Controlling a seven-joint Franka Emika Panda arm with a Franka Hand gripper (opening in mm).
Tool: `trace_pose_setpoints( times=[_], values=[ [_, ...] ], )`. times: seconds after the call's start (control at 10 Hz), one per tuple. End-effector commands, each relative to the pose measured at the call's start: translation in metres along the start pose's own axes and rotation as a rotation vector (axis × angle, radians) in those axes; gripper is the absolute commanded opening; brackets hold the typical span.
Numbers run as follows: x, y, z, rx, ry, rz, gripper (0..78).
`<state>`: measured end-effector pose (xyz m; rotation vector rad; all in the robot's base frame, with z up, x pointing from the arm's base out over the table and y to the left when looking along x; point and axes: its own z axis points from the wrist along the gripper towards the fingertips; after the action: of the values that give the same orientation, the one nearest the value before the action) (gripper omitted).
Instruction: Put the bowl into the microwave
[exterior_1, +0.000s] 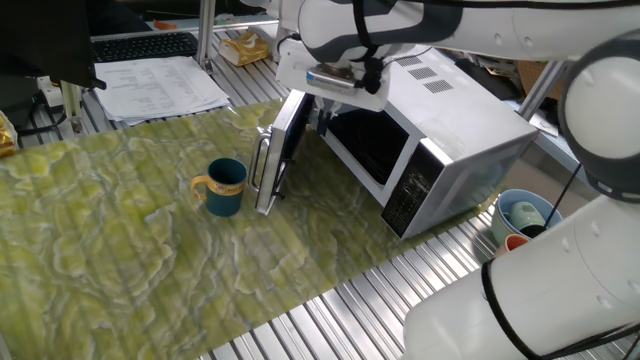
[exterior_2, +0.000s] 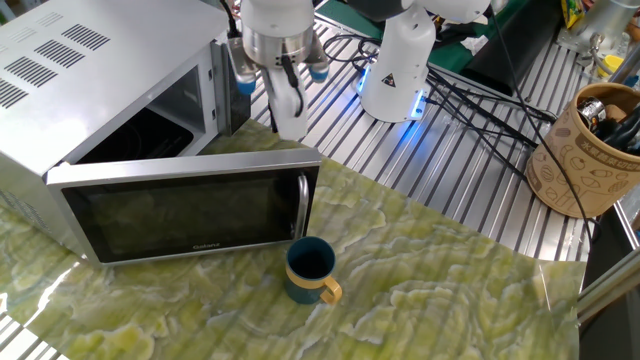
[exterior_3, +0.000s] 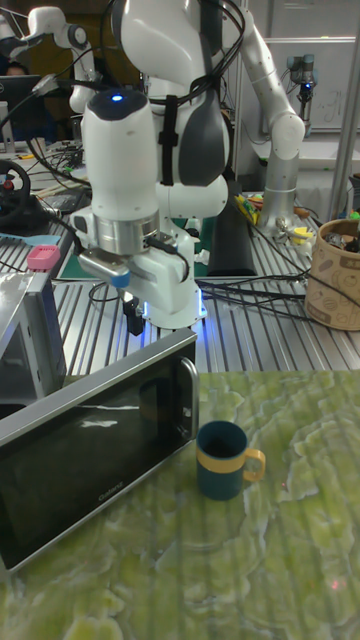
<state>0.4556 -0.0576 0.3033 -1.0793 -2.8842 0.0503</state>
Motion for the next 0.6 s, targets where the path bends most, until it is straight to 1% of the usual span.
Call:
trace_pose_setpoints(
  times=[0.1, 0.2, 0.3, 0.4, 0.5, 0.6],
  values=[
    [-0.0003, 0.0005, -0.0010, 0.019, 0.004, -0.110, 1.2],
    [-0.0003, 0.0005, -0.0010, -0.001, -0.003, -0.187, 1.2],
    [-0.0003, 0.0005, -0.0010, -0.004, -0.008, -0.198, 1.2],
    [-0.0003, 0.0005, -0.0010, -0.003, -0.038, -0.257, 1.2],
    [-0.0003, 0.0005, -0.0010, -0.007, -0.037, -0.279, 1.2],
    [-0.0003, 0.0005, -0.0010, -0.002, -0.025, -0.272, 1.2]
  ],
)
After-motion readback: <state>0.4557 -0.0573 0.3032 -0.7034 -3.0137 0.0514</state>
